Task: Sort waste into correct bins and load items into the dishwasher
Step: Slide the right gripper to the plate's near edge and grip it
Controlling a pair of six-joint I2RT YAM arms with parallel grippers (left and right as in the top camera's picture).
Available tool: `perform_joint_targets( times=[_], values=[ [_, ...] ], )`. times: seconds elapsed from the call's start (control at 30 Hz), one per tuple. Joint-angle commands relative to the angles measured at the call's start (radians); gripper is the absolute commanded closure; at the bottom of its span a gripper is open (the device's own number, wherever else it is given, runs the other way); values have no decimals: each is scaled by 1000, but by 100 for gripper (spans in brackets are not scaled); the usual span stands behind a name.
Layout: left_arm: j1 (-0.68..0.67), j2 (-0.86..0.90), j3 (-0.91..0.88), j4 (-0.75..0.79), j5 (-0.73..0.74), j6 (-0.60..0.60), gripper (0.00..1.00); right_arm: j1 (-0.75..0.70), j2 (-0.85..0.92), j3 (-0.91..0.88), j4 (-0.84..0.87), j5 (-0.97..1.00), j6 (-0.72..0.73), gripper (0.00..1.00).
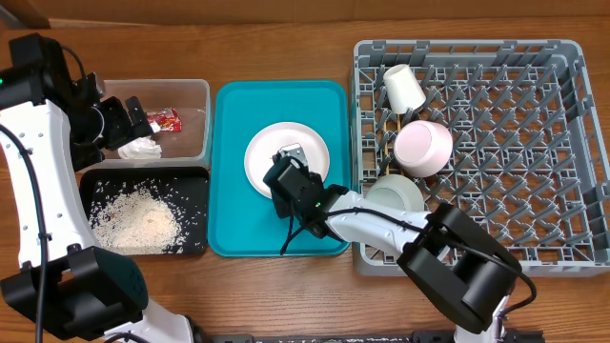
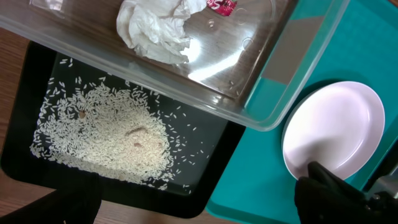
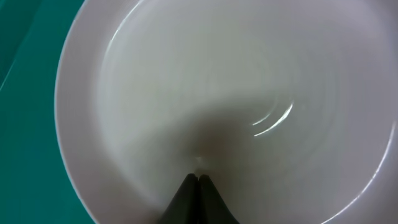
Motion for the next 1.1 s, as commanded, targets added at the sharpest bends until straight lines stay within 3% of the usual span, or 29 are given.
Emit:
perform_joint_targets(
  times=[0.0, 0.5, 0.9, 1.07],
  values=[
    [-7, -4, 16, 0, -6, -3, 0, -5, 3, 16, 2, -118, -6, 96],
    [-7, -4, 16, 0, -6, -3, 0, -5, 3, 17, -87, -549, -7, 96],
    [-7, -4, 16, 0, -6, -3, 0, -12, -97, 69, -119, -517, -101, 96],
    [-7, -4, 16, 0, -6, -3, 0, -2, -112, 109, -111, -478, -100, 89]
  ],
)
